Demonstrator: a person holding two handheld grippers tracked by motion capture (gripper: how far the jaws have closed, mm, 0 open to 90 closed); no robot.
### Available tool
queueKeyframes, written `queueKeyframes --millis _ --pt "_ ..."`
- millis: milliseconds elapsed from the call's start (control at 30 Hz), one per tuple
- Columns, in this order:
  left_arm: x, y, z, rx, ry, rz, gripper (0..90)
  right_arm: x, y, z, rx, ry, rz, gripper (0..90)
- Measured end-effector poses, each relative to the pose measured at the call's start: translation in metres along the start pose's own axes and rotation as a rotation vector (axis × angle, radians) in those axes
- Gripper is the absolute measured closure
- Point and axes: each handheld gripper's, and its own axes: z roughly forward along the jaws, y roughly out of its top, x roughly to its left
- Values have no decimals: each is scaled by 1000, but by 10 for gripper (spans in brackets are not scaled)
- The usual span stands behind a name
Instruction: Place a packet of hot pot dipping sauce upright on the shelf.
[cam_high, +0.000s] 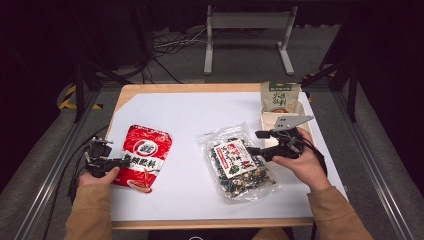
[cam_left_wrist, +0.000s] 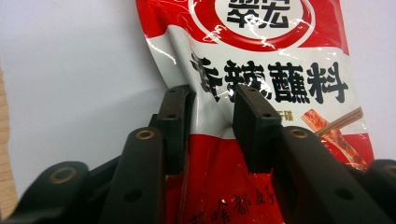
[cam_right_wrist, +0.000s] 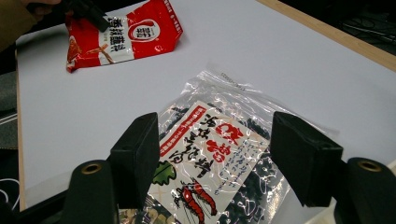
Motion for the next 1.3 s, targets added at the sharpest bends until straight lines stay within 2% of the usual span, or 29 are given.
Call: queueKeyframes --millis 233,367,500,567,767,933,1000,1167,1300 --pt "-5 0 -2 -17 31 14 769 0 0 -1 -1 4 7 333" --pt "-5 0 -4 -31 27 25 799 0 0 -1 -1 4 3 334" --pt "-6 -1 -6 -49 25 18 818 0 0 -1 -3 5 4 334" --pt "-7 -1 -9 -54 31 32 823 0 0 -1 -5 5 6 333" --pt "-16 -1 -27 -145 31 60 831 0 0 -2 -8 4 6 334" --pt "-32 -1 -41 -224 35 125 833 3 2 -2 -11 7 -1 334" --pt "-35 -1 -43 -234 33 140 834 4 2 -2 -11 10 -3 334" --pt "-53 -1 -56 -317 20 201 835 7 4 1 -7 16 -8 334" --pt "-66 0 -62 -358 15 246 835 9 5 1 -13 21 -6 334"
